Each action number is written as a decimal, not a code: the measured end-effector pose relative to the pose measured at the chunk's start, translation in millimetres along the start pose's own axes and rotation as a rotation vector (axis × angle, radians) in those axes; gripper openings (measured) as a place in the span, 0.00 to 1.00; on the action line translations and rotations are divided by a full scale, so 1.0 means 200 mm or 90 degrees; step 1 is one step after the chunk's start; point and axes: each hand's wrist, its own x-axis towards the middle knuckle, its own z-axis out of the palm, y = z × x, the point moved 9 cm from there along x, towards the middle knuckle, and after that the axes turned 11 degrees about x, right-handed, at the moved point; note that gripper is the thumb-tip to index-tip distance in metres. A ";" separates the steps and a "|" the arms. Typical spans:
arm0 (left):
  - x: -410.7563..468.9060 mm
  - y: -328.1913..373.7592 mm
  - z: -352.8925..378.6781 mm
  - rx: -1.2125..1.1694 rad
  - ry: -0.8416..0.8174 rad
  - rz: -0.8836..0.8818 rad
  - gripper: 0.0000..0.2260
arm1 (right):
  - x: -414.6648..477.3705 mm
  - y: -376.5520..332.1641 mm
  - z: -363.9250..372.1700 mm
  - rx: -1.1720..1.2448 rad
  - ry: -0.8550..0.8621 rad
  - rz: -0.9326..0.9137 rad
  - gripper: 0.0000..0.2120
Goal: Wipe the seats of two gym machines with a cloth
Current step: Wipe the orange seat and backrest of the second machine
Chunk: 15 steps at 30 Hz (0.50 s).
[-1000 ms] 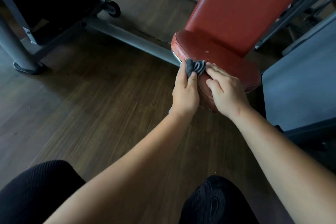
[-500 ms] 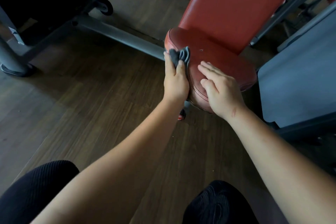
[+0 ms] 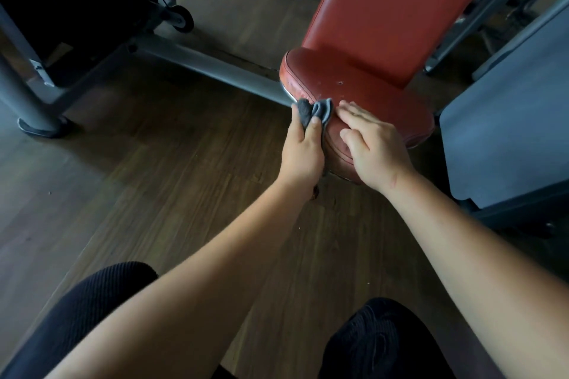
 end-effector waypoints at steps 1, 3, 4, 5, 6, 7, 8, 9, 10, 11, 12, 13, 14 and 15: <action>0.04 0.01 -0.01 0.007 0.007 -0.012 0.25 | 0.00 0.00 0.00 0.003 0.000 0.001 0.23; 0.07 0.02 -0.03 0.014 0.020 -0.037 0.26 | 0.00 -0.01 -0.01 0.005 0.001 0.006 0.22; 0.05 0.01 -0.02 0.021 0.018 -0.039 0.26 | 0.00 -0.01 -0.01 0.005 0.000 0.009 0.22; -0.01 0.02 -0.01 0.021 0.008 -0.034 0.26 | -0.01 -0.01 -0.01 0.005 -0.003 0.012 0.22; -0.06 0.00 -0.01 0.011 0.002 -0.035 0.26 | -0.01 -0.01 -0.01 0.006 -0.005 0.014 0.22; -0.10 -0.01 0.00 -0.001 -0.004 -0.035 0.25 | -0.01 -0.01 0.00 0.008 -0.006 0.017 0.22; -0.12 -0.01 0.00 -0.007 -0.007 -0.030 0.24 | -0.01 -0.01 0.00 0.010 -0.005 0.019 0.22; -0.11 0.00 -0.01 -0.002 -0.008 -0.026 0.23 | -0.01 0.00 0.00 0.011 -0.005 0.020 0.22; -0.09 0.01 -0.02 0.009 -0.006 -0.018 0.21 | -0.01 -0.01 -0.01 0.013 -0.004 0.021 0.22; -0.08 0.04 -0.04 0.024 -0.001 -0.011 0.18 | -0.01 -0.01 -0.01 0.016 -0.004 0.023 0.22; -0.07 0.06 -0.05 0.039 0.004 -0.003 0.15 | -0.01 -0.01 -0.01 0.017 -0.004 0.024 0.22; -0.05 0.07 -0.07 0.057 0.010 0.007 0.13 | -0.01 -0.01 -0.01 0.016 -0.006 0.026 0.22; -0.05 0.09 -0.09 0.075 0.020 0.018 0.11 | -0.01 -0.01 -0.01 0.011 -0.009 0.028 0.22; -0.04 0.10 -0.10 0.092 0.028 0.025 0.09 | -0.02 -0.01 -0.01 0.007 -0.013 0.029 0.22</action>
